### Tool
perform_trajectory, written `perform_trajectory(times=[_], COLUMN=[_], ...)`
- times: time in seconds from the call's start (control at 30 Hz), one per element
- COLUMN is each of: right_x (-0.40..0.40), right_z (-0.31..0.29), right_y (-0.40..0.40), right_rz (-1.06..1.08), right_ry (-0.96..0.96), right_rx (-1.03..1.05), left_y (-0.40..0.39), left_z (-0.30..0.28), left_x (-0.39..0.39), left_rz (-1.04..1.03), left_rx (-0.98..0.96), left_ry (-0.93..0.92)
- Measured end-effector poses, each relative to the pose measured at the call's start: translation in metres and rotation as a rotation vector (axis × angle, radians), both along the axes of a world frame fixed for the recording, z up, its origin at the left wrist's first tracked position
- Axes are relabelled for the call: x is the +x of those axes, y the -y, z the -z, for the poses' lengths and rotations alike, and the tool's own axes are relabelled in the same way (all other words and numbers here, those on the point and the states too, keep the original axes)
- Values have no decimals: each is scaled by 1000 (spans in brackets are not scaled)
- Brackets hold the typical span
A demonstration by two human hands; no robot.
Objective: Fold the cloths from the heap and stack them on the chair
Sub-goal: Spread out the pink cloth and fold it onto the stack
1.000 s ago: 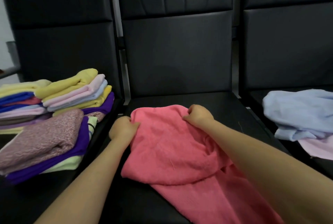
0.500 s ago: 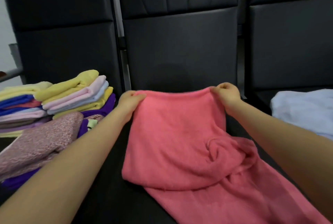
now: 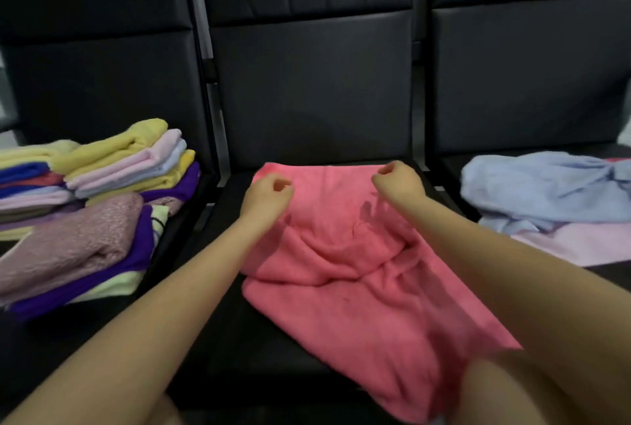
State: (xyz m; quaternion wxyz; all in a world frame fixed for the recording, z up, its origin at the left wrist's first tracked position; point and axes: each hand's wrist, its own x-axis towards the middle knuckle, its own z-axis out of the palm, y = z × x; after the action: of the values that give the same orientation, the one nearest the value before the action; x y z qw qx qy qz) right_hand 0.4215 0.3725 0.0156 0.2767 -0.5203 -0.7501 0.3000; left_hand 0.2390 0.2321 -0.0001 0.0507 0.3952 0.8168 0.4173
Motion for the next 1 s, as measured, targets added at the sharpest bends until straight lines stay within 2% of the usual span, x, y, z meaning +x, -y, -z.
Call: perform_trajectory(times=[0.1,0.27,0.3,0.4,0.5,0.6,0.67,0.73,0.77,0.83,1.0], right_x=[16,48,54,70,88,100,100,96,93,90,85], right_z=[1,-3,-7,-11,-7,-4,2,9,12,14,15], right_y=[37,90,96,114,128,148,152,144,137,122,95], right_rz=[-67,-356,-393,-493,-674,-818,-847,-848,-850,-811,-649], right_ry=[-110,-84,-63,96,367,492,599,650,603,407,41], right_rx=[21,-99,-87,40,116,66,160,274,277,145,-154], left_y=[46,104,112,135,144,134,124,112,107,97,87], left_z=[-2,-6,-3,16,29,31,22,8,0,-14,-1], left_x=[41,86,90,89,87,88,91,91,88,78,39], left_rz=[209,670,730,821,807,738,659,544,492,422,150], left_rx=[46,-147,-191,-342,-222,-137,-82,-17,-11,-57,-306], left_ry=[-22,-13,-56,-381,-410,-201,-44,23,62,86,-244])
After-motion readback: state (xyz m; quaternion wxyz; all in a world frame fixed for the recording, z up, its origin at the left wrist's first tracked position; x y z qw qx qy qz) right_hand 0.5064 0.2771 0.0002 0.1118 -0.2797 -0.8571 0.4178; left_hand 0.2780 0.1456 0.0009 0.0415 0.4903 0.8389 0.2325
